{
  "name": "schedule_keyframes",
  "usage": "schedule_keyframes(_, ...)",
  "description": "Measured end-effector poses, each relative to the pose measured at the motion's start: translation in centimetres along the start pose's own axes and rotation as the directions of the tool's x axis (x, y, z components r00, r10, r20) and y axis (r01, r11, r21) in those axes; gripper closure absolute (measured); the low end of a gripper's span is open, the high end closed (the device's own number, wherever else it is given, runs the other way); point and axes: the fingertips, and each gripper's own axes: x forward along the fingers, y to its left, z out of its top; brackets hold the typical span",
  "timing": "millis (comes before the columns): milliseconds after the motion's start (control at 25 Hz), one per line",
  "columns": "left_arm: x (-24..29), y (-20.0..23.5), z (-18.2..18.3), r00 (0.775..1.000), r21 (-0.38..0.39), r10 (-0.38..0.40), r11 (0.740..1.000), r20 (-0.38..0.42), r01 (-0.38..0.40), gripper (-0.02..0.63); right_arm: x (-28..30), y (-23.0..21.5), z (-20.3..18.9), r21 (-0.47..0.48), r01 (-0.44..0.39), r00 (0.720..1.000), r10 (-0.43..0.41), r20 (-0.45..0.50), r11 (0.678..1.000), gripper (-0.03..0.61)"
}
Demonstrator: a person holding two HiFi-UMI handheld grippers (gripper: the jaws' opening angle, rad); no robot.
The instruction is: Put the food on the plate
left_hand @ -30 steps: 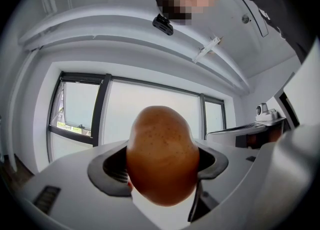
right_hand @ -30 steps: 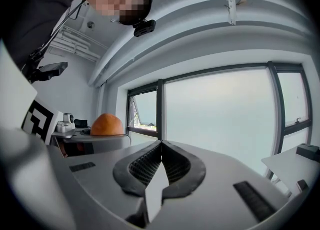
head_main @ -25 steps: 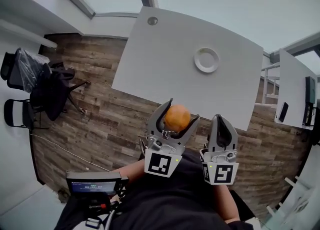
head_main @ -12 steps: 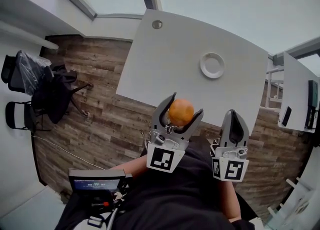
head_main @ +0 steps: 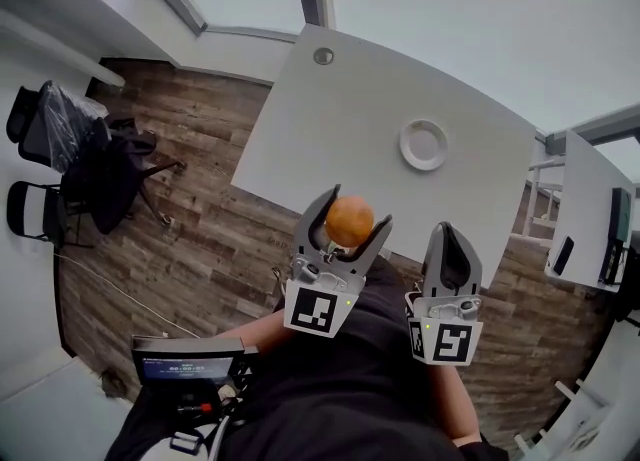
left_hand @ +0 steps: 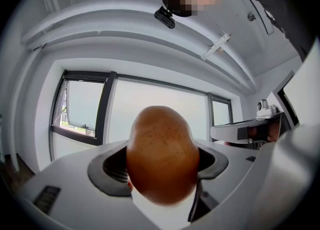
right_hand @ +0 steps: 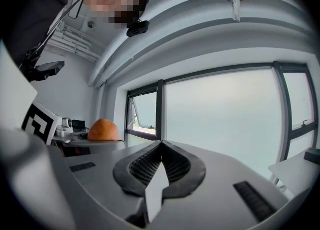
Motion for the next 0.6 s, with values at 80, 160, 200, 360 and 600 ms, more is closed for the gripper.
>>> schedule_keyframes(80,0.5,-0.1,-0.2,1.000,-0.010,0.013,1.000,-0.015,-0.013,0.272,0.2,-0.6,0.1,0.009,-0.007,1.000,0.007,0.001,1.000,0.572)
schedule_keyframes(160,1.2,-0.5,-0.3,1.000,-0.008,0.011,1.000,-0.025,-0.012,0.272,0.5,-1.5,0.1,0.018,0.004,1.000,-0.004,-0.004,1.000,0.572)
schedule_keyframes(200,1.6,-0.8,-0.4,1.000,-0.004,0.006,1.000,-0.029,-0.007,0.272,0.6,-1.9,0.0,0.022,0.013,1.000,-0.013,-0.011,1.000,0.572)
schedule_keyframes(360,3.4,-2.3,-1.2,0.999,-0.017,-0.019,1.000,-0.041,0.018,0.272,0.9,-3.8,-0.2,0.035,0.025,1.000,-0.024,-0.019,0.999,0.572)
schedule_keyframes(600,6.1,-2.9,-2.4,0.998,-0.018,-0.009,1.000,-0.059,0.008,0.272,0.9,-5.7,0.2,0.044,0.028,1.000,-0.028,-0.002,0.999,0.572)
